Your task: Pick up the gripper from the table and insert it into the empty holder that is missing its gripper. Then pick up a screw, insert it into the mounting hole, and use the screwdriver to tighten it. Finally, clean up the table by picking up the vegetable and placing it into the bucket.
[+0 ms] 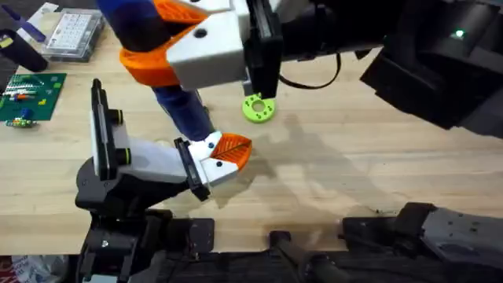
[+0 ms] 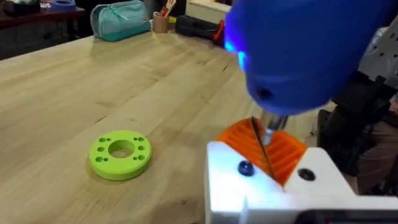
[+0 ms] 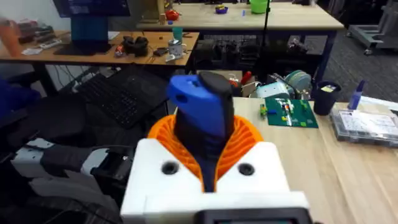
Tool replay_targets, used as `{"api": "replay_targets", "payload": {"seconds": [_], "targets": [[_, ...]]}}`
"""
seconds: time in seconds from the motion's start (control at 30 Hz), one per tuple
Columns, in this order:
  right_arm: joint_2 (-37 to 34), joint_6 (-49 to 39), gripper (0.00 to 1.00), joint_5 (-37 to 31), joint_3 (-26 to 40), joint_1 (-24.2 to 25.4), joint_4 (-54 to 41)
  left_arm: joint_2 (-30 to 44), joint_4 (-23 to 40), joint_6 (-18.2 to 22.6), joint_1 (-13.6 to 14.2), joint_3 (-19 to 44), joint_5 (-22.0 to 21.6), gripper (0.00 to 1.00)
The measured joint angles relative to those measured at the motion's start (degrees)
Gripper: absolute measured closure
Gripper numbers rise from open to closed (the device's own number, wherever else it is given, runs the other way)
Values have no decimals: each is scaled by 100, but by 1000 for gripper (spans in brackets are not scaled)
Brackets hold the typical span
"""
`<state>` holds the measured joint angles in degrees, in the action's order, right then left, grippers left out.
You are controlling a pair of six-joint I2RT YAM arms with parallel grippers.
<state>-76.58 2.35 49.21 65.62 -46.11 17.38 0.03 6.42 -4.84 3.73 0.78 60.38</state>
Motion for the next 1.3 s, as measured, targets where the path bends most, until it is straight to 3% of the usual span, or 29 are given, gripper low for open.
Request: {"api": "replay_targets", "payload": {"seconds": [1.3], "targets": [[-52, -107, 948, -2, -65, 4, -142, 0, 0, 0, 0, -2, 0, 986]]}}
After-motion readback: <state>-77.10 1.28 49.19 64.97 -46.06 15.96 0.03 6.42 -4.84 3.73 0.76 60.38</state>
